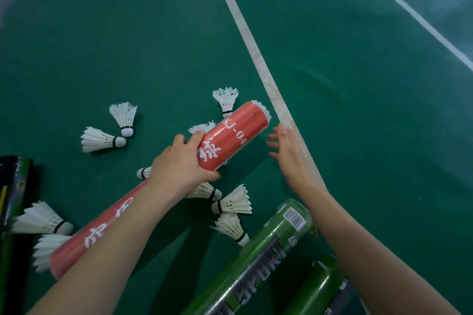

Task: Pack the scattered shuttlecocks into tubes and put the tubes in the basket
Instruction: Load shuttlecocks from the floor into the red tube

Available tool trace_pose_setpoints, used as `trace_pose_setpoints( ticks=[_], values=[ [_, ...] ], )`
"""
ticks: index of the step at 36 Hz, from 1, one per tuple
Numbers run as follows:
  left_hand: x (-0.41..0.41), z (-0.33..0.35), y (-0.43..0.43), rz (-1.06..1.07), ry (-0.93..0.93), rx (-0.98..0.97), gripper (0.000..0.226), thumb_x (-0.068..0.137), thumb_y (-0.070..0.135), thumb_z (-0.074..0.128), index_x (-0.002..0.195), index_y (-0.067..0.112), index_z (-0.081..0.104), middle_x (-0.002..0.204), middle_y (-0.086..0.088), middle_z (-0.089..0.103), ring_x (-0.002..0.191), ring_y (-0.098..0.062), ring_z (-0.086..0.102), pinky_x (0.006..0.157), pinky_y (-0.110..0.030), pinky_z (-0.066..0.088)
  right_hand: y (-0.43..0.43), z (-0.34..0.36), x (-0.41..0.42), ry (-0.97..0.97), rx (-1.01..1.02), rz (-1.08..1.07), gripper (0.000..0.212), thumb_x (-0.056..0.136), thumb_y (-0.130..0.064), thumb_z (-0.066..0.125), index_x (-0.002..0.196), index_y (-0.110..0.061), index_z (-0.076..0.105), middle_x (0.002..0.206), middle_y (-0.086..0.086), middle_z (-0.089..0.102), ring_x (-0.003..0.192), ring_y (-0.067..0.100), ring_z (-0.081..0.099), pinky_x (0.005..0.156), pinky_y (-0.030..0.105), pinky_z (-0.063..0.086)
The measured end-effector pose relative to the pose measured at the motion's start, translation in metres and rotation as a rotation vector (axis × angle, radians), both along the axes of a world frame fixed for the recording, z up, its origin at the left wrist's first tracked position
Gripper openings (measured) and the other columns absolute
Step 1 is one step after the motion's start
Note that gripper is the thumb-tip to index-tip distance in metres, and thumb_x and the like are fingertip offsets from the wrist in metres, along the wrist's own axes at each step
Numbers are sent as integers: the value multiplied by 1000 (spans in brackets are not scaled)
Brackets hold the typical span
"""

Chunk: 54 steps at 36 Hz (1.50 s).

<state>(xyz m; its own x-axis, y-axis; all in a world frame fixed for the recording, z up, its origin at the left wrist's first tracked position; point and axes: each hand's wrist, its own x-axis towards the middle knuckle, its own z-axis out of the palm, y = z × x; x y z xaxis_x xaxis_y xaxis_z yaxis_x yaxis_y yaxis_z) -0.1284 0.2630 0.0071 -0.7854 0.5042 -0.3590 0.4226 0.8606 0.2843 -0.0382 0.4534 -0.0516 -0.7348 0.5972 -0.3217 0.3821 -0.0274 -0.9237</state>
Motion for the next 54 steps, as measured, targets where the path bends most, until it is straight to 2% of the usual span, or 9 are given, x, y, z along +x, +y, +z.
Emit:
trace_pose_setpoints(
  ticks=[4, 8, 20, 26, 30, 35, 38, 49, 54],
  values=[
    [-5, -2, -14, 45, -68, -84, 90, 67, 57, 74, 138, 30, 25, 108, 1, 42, 88, -19, 51, 75, -33, 43, -11, -8, 13, -209, 272, 434, 26, 93, -44, 54, 101, -19, 59, 100, -5, 64, 95, 12, 60, 82, 25, 48],
    [-1, -9, -19, 39, -107, -130, 88, 64, 59, 74, 133, 32, 29, 108, -1, 45, 91, -22, 54, 82, -39, 48, -23, -14, 22, -258, 421, 825, 49, 82, -46, 69, 122, -21, 53, 122, -5, 55, 112, 9, 52, 98, 26, 43],
    [11, -10, -12, 8, -112, -142, 95, 64, 64, 73, 139, 30, 25, 117, -4, 47, 100, -24, 53, 75, -33, 39, -35, -26, 26, -405, 554, 933, 55, 80, -52, 67, 119, -16, 52, 117, 3, 48, 107, 18, 46, 92, 34, 43],
    [11, -6, -11, -5, -120, -130, 95, 64, 65, 73, 138, 31, 26, 115, -3, 46, 92, -19, 48, 74, -34, 39, -18, -22, 25, -356, 537, 699, 31, 86, -33, 66, 107, -14, 53, 108, 4, 55, 89, 15, 55, 76, 28, 52],
    [13, -2, -8, -9, -131, -117, 96, 63, 64, 74, 139, 33, 26, 112, -1, 45, 91, -19, 49, 73, -33, 39, 10, -9, 27, -274, 399, 325, 26, 88, -29, 66, 106, -14, 53, 100, 1, 58, 72, 7, 59, 46, 12, 43],
    [16, -1, -6, -45, -117, -107, 90, 64, 65, 73, 136, 35, 28, 111, 0, 46, 91, -20, 50, 71, -31, 36, 49, 6, 30, -190, 476, 44, 24, 82, -25, 71, 97, -22, 53, 107, 5, 58, 92, 23, 59, 70, 31, 54],
    [18, -1, -4, -81, -106, -94, 89, 66, 63, 73, 137, 36, 27, 112, 2, 45, 91, -18, 50, 70, -30, 35, 56, 23, 32, -89, 442, -58, 25, 82, -22, 69, 103, -19, 56, 109, 2, 55, 89, 13, 56, 67, 20, 47],
    [-17, 0, 4, -245, -83, 7, 95, 61, 52, 77, 140, 42, 24, 115, 8, 43, 97, -15, 53, 81, -34, 49, 57, 47, 27, 4, 176, 222, 30, 86, -4, 56, 108, -24, 61, 102, -1, 61, 80, 7, 57, 75, 25, 51],
    [-36, 3, 13, -334, -46, 25, 93, 61, 54, 76, 137, 44, 24, 110, 11, 42, 94, -13, 53, 77, -32, 48, 45, 49, 2, 115, 85, 168, 31, 100, -38, 39, 127, -31, 52, 125, -15, 57, 106, -6, 57, 89, 25, 50]
  ],
)
